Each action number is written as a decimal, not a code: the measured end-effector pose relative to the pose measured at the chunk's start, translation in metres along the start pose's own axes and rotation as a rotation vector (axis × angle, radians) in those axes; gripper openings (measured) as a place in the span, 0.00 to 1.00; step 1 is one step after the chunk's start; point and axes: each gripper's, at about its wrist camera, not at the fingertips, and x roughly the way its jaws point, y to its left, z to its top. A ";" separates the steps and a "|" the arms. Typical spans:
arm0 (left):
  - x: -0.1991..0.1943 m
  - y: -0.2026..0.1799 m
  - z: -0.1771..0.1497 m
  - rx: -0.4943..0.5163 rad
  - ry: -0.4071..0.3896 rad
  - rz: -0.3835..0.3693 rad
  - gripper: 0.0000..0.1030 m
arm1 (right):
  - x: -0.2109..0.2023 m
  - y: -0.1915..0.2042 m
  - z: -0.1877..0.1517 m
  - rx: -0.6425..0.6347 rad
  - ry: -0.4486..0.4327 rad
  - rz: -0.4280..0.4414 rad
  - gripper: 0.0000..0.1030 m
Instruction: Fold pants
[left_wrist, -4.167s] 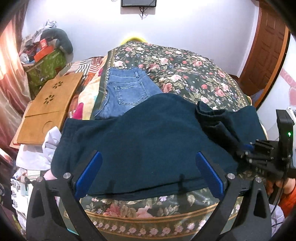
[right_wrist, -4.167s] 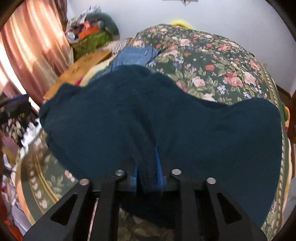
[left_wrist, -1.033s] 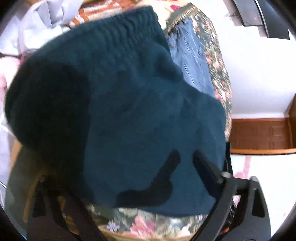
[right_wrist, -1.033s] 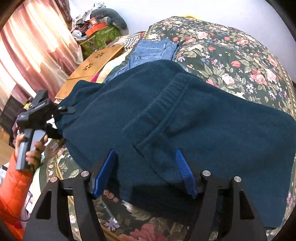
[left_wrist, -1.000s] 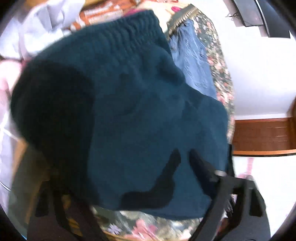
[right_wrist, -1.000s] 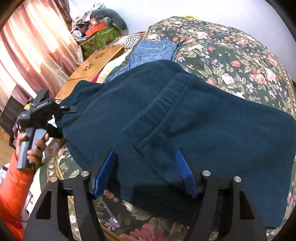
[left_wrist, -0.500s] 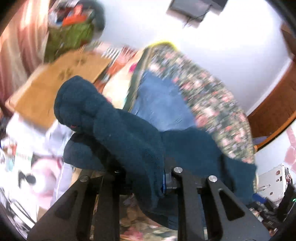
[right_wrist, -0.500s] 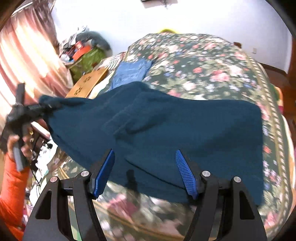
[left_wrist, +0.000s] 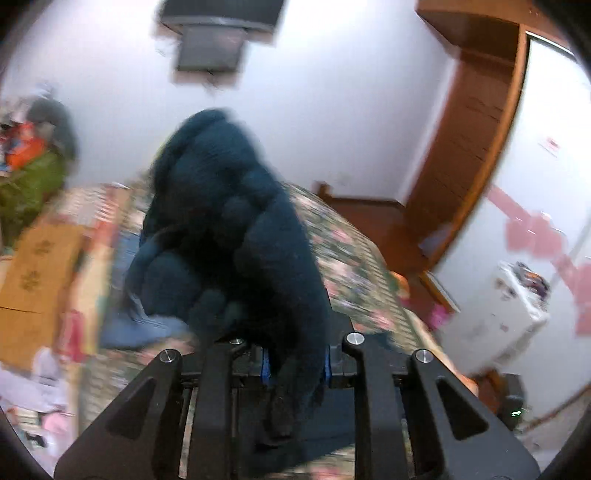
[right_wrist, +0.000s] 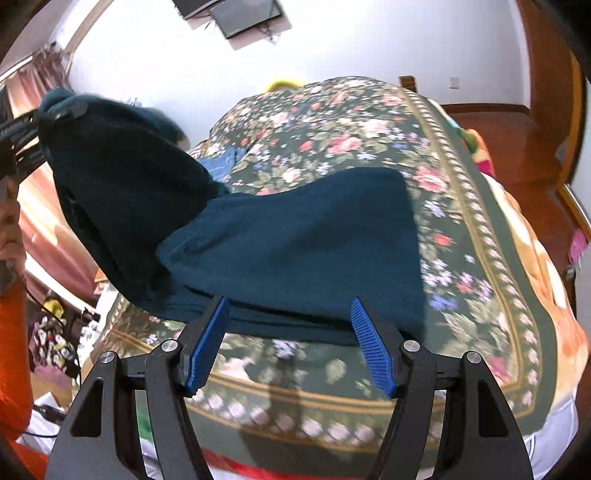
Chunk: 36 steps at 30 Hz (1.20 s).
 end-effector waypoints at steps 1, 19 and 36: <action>0.009 -0.010 -0.001 -0.001 0.025 -0.027 0.19 | -0.001 -0.004 -0.002 0.015 -0.002 0.001 0.63; 0.160 -0.146 -0.135 0.390 0.497 0.002 0.50 | -0.007 -0.045 -0.036 0.134 0.030 -0.004 0.63; 0.169 0.012 -0.035 0.176 0.292 0.280 0.98 | 0.038 -0.023 -0.022 0.124 0.118 -0.008 0.64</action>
